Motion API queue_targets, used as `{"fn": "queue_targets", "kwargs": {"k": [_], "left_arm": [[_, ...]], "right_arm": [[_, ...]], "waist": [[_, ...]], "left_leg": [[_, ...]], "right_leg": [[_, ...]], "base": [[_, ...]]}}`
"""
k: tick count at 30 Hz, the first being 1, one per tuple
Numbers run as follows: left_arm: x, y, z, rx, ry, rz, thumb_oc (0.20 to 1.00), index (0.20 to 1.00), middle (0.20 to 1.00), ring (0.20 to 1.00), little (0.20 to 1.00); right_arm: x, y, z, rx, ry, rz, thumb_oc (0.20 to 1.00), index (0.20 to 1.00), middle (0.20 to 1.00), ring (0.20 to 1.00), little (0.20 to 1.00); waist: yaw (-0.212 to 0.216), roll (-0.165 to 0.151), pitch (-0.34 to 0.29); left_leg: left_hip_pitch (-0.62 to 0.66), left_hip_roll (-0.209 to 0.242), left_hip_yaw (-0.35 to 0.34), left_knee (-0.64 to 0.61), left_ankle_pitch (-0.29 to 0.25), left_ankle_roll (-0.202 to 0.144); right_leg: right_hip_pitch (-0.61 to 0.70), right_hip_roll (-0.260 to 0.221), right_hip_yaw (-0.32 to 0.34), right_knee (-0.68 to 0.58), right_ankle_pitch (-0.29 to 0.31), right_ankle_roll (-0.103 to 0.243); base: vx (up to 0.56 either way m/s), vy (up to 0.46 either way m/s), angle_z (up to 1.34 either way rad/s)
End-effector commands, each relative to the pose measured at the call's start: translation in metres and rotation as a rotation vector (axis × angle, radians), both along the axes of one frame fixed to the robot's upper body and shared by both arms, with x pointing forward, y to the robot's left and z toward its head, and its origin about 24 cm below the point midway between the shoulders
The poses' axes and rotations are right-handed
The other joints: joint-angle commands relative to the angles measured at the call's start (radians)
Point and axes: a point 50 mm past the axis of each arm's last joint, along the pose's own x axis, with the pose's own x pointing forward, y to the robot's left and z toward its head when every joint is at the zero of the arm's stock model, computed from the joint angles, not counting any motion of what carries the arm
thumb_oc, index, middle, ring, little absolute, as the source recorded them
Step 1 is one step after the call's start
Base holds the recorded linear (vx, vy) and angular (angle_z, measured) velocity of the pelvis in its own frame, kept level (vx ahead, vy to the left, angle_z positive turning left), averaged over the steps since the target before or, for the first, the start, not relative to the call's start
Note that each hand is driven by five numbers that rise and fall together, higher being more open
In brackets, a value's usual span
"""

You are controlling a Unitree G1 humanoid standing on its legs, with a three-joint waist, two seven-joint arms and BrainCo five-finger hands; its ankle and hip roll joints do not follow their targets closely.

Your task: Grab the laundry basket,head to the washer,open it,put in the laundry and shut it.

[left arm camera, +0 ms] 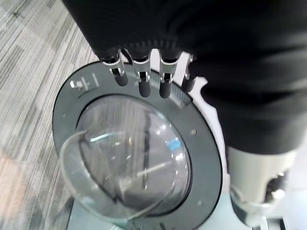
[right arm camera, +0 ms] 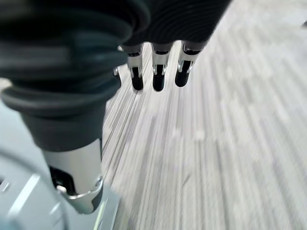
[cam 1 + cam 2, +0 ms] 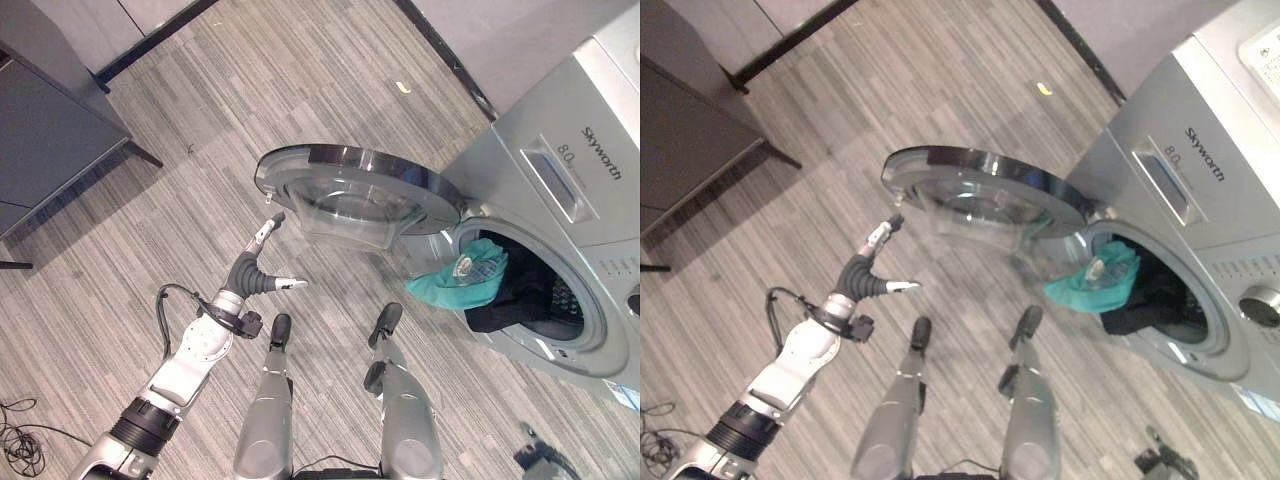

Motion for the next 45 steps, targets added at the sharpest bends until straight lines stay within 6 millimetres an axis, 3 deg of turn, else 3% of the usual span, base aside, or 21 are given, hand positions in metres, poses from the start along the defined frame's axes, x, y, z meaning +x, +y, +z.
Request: {"fn": "queue_targets", "kwargs": {"k": [1,5,7,8,12,13,14,16,18,19,23,29,30,31,38,39,40,45], "left_arm": [[-0.003,0.000,0.014,0.015,-0.079,-0.037,1.000,1.000,1.000,1.000,1.000],[-0.002,0.001,0.017,0.017,-0.097,-0.032,1.000,1.000,1.000,1.000,1.000],[-0.002,0.000,0.015,0.007,-0.096,-0.021,1.000,1.000,1.000,1.000,1.000],[-0.002,0.000,0.015,0.007,-0.096,-0.020,1.000,1.000,1.000,1.000,1.000],[0.000,-0.002,0.014,-0.002,-0.095,-0.011,1.000,1.000,1.000,1.000,1.000],[0.000,-0.003,0.015,-0.011,-0.097,-0.011,1.000,1.000,1.000,1.000,1.000],[-0.001,-0.005,0.016,0.006,-0.102,-0.024,1.000,1.000,1.000,1.000,1.000],[-0.003,-0.008,0.016,-0.015,-0.097,-0.058,1.000,1.000,1.000,1.000,1.000],[-0.003,-0.008,0.017,-0.021,-0.100,-0.062,1.000,1.000,1.000,1.000,1.000],[-0.003,-0.009,0.017,-0.014,-0.102,-0.062,1.000,1.000,1.000,1.000,1.000],[-0.003,-0.006,0.019,0.020,-0.102,-0.059,1.000,1.000,1.000,1.000,1.000],[-0.005,-0.003,0.017,-0.023,-0.088,-0.051,1.000,1.000,1.000,1.000,1.000],[-0.005,-0.002,0.017,-0.021,-0.088,-0.051,1.000,1.000,1.000,1.000,1.000],[-0.005,-0.002,0.017,-0.018,-0.087,-0.051,1.000,1.000,1.000,1.000,1.000],[-0.005,0.000,0.016,-0.023,-0.083,-0.038,1.000,1.000,1.000,1.000,1.000],[-0.006,0.001,0.015,-0.025,-0.079,-0.033,1.000,1.000,1.000,1.000,1.000],[-0.006,0.001,0.014,-0.026,-0.077,-0.032,1.000,1.000,1.000,1.000,1.000],[-0.007,0.006,0.013,-0.030,-0.073,-0.012,1.000,1.000,1.000,1.000,1.000]], "right_arm": [[0.003,0.008,-0.004,-0.001,0.026,0.115,1.000,1.000,1.000,1.000,1.000],[0.014,-0.001,0.006,-0.049,0.016,0.176,1.000,1.000,1.000,1.000,1.000],[0.019,0.018,-0.002,-0.033,0.026,0.249,1.000,1.000,1.000,1.000,1.000],[0.019,0.018,-0.002,-0.033,0.027,0.250,1.000,1.000,1.000,1.000,1.000],[0.015,0.023,-0.006,-0.025,0.058,0.253,1.000,1.000,1.000,1.000,1.000],[0.015,0.020,-0.005,-0.039,0.072,0.247,1.000,1.000,1.000,1.000,1.000],[0.000,0.005,-0.002,-0.036,0.091,0.117,1.000,1.000,1.000,1.000,1.000],[0.013,0.023,-0.008,0.020,0.065,0.290,1.000,1.000,1.000,1.000,1.000],[0.020,0.024,-0.006,-0.008,0.083,0.384,1.000,1.000,1.000,1.000,1.000],[0.019,0.017,-0.002,-0.022,0.079,0.332,1.000,1.000,1.000,1.000,1.000],[-0.025,-0.024,0.007,-0.051,0.116,-0.004,1.000,1.000,1.000,1.000,1.000],[-0.026,-0.016,0.001,-0.017,0.145,0.050,1.000,1.000,1.000,1.000,1.000],[-0.027,-0.016,0.001,-0.016,0.149,0.049,0.573,0.573,0.573,0.573,0.573],[-0.027,-0.015,0.000,-0.012,0.149,0.047,0.200,0.200,0.200,0.200,0.200],[-0.028,-0.014,0.000,-0.023,0.172,0.075,0.200,0.200,0.200,0.200,0.200],[-0.030,-0.016,0.000,-0.024,0.176,0.068,0.915,0.915,0.915,0.915,0.915],[-0.031,-0.017,0.000,-0.025,0.178,0.065,1.000,1.000,1.000,1.000,1.000],[-0.038,-0.020,0.001,-0.026,0.195,0.046,1.000,1.000,1.000,1.000,1.000]], "waist": [[0.016,0.013,0.028],[0.016,0.017,0.022],[0.017,0.025,0.020],[0.016,0.024,0.020],[0.011,0.035,0.013],[0.011,0.038,0.012],[0.012,0.043,0.008],[0.022,0.049,0.003],[0.024,0.045,0.000],[0.020,0.043,-0.003],[0.011,0.045,-0.012],[0.019,0.048,-0.024],[0.021,0.048,-0.026],[0.020,0.047,-0.026],[0.020,0.046,-0.031],[0.019,0.045,-0.031],[0.019,0.045,-0.031],[0.018,0.041,-0.033]], "left_leg": [[-0.070,0.046,0.107,0.049,-0.096,0.009],[-0.088,0.046,0.114,0.060,-0.094,0.010],[-0.091,0.046,0.116,0.062,-0.094,0.011],[-0.092,0.046,0.116,0.061,-0.094,0.011],[-0.096,0.048,0.118,0.055,-0.089,0.008],[-0.098,0.047,0.120,0.055,-0.089,0.007],[-0.102,0.049,0.118,0.054,-0.087,0.006],[-0.103,0.051,0.119,0.053,-0.086,0.007],[-0.102,0.051,0.120,0.053,-0.087,0.006],[-0.102,0.051,0.122,0.054,-0.088,0.007],[-0.100,0.049,0.121,0.055,-0.095,0.008],[-0.107,0.045,0.121,0.064,-0.101,0.009],[-0.109,0.046,0.120,0.066,-0.102,0.009],[-0.115,0.043,0.118,0.066,-0.096,0.010],[-0.111,0.046,0.118,0.068,-0.102,0.010],[-0.111,0.046,0.118,0.069,-0.103,0.010],[-0.113,0.046,0.118,0.071,-0.103,0.010],[-0.118,0.047,0.120,0.077,-0.106,0.010]], "right_leg": [[0.027,-0.055,0.049,0.074,-0.171,0.095],[0.006,-0.061,0.056,0.085,-0.173,0.093],[0.002,-0.063,0.059,0.088,-0.175,0.093],[0.001,-0.063,0.060,0.088,-0.175,0.093],[-0.009,-0.063,0.064,0.092,-0.178,0.093],[-0.011,-0.063,0.064,0.091,-0.179,0.093],[-0.011,-0.063,0.058,0.089,-0.181,0.094],[-0.009,-0.063,0.058,0.090,-0.183,0.092],[-0.010,-0.064,0.059,0.090,-0.183,0.091],[-0.009,-0.065,0.061,0.090,-0.184,0.092],[-0.001,-0.068,0.057,0.088,-0.186,0.097],[0.003,-0.071,0.053,0.089,-0.187,0.098],[0.003,-0.071,0.052,0.089,-0.188,0.097],[0.001,-0.073,0.051,0.087,-0.184,0.096],[0.005,-0.069,0.055,0.090,-0.191,0.095],[0.005,-0.070,0.055,0.090,-0.191,0.095],[0.004,-0.070,0.056,0.091,-0.192,0.094],[0.002,-0.068,0.057,0.094,-0.194,0.093]], "base": [[-0.03,0.008,0.02],[-0.01,-0.003,0.00],[0.00,0.000,0.00],[0.00,0.000,0.00],[0.01,0.011,-0.05],[0.00,-0.016,-0.03],[0.00,0.000,0.00],[0.00,0.000,0.00],[0.00,0.000,0.00],[0.00,0.000,0.00],[0.00,0.000,0.00],[0.01,0.010,0.05],[0.00,0.000,0.00],[0.00,0.000,0.00],[0.00,0.000,0.00],[0.00,0.000,0.00],[0.00,0.000,0.00],[0.00,0.000,0.00]]}}
